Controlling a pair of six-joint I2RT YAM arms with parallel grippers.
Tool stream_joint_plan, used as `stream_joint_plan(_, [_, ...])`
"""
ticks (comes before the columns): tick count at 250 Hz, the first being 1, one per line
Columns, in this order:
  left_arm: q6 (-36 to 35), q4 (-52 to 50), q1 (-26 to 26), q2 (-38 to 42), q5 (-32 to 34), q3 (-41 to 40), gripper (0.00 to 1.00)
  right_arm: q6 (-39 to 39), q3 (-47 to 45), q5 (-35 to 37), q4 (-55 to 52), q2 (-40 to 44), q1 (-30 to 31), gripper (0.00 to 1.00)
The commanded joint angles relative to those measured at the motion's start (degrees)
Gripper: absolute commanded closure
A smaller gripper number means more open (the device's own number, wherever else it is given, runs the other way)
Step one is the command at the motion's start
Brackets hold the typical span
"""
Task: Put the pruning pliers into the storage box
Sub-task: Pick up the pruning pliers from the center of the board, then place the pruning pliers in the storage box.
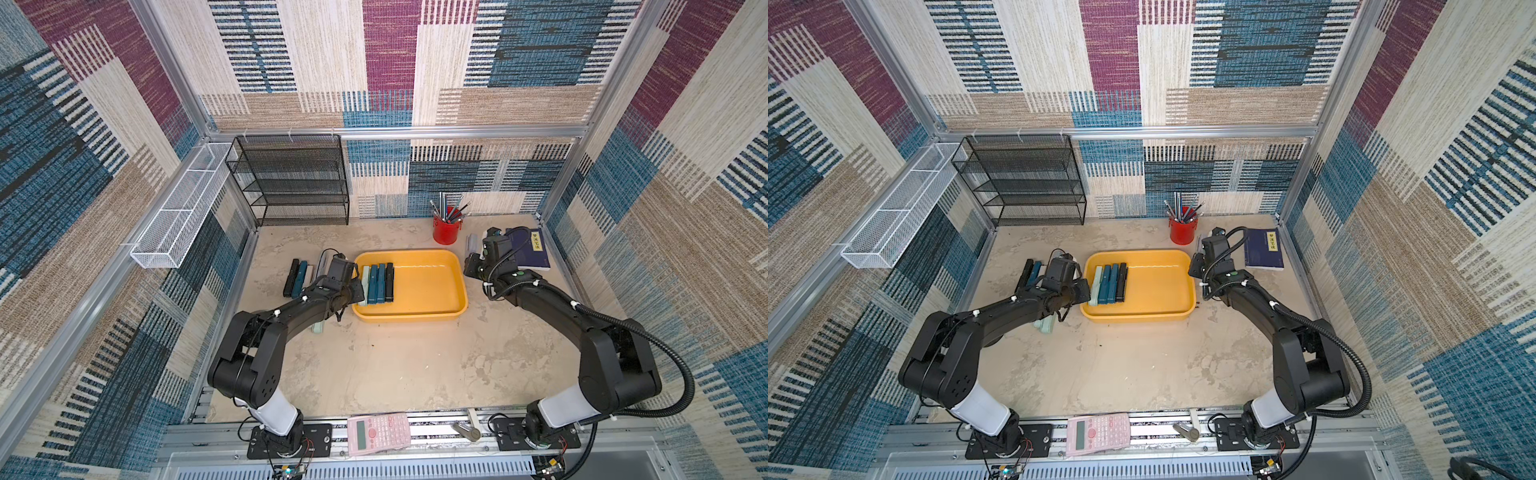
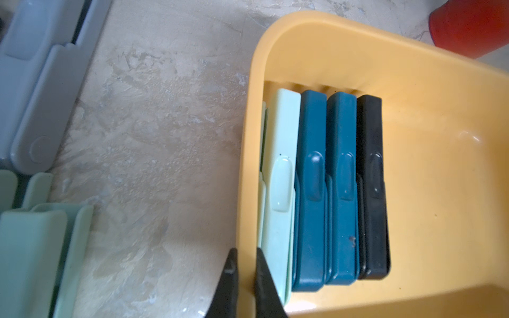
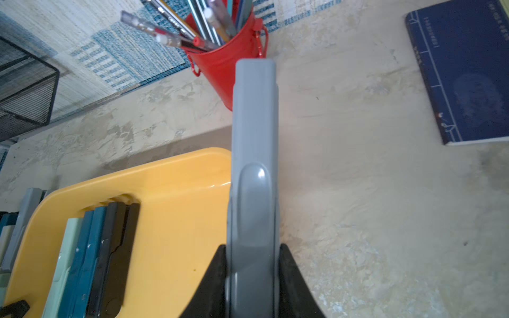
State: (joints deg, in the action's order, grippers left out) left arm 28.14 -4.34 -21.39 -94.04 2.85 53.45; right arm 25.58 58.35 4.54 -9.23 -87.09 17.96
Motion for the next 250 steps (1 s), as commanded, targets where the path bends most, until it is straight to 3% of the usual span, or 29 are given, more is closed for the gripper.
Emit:
stream_joint_plan(1, [0.3, -1.0, 0.0, 0.1, -0.1, -0.2, 1.0, 2.9, 0.2, -0.9, 4.0, -0.7, 2.4, 0.79])
stream_joint_plan(103, [0.6, -0.6, 0.0, 0.3, -0.4, -0.2, 1.0, 11.9, 5.8, -2.7, 6.6, -12.1, 14.4, 0.75])
stream_joint_plan(250, [0.5, -0.2, 0.0, 0.7, -0.6, -0.5, 1.0, 13.5, 12.5, -4.7, 8.3, -23.6, 17.5, 0.75])
